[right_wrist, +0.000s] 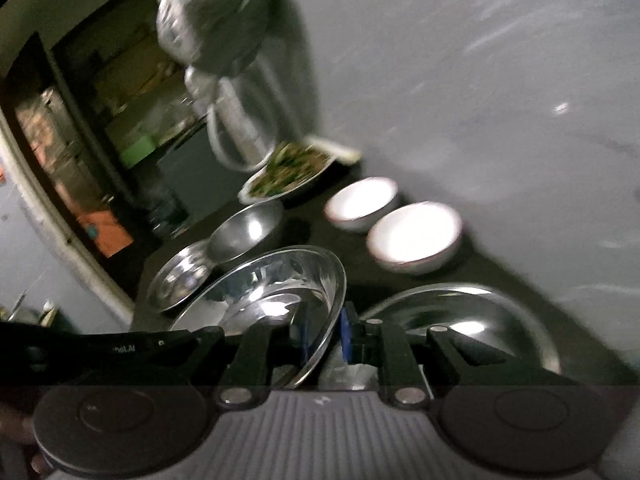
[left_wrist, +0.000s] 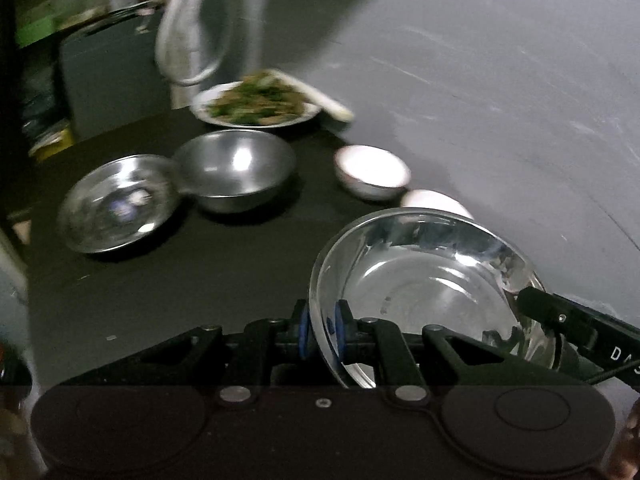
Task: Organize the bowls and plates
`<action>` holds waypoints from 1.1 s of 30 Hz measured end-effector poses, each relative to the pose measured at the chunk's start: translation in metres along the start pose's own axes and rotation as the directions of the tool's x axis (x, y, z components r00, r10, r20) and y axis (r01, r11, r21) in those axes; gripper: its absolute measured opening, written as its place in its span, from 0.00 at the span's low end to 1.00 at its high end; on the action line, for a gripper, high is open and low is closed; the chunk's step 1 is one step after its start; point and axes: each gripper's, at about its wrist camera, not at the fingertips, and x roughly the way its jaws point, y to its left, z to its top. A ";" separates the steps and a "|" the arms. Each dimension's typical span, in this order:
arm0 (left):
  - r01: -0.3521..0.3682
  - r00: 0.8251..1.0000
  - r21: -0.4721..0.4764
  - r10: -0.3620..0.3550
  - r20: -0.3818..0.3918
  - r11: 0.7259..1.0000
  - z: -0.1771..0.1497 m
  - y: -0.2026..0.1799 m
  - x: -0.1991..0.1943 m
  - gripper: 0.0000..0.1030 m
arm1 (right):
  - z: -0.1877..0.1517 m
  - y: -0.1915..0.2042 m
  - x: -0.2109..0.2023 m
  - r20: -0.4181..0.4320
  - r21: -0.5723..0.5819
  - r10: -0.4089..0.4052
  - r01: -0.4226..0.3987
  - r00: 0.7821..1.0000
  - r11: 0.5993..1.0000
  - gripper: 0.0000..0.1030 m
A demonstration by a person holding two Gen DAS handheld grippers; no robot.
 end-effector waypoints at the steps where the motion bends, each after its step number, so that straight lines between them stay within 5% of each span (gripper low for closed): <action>1: 0.010 1.000 0.020 -0.009 -0.004 1.000 0.000 -0.009 0.004 0.14 | -0.001 -0.006 -0.005 0.013 0.005 -0.021 0.021 1.000 1.000 0.17; 12: 0.026 0.998 0.200 -0.013 -0.064 0.979 -0.017 -0.060 0.030 0.16 | -0.029 -0.052 -0.032 0.032 0.052 -0.198 0.196 0.980 0.979 0.18; 33: -0.010 0.996 0.304 0.036 -0.082 0.953 -0.029 -0.074 0.044 0.19 | -0.059 -0.044 -0.028 0.030 -0.087 -0.303 0.304 0.953 0.949 0.23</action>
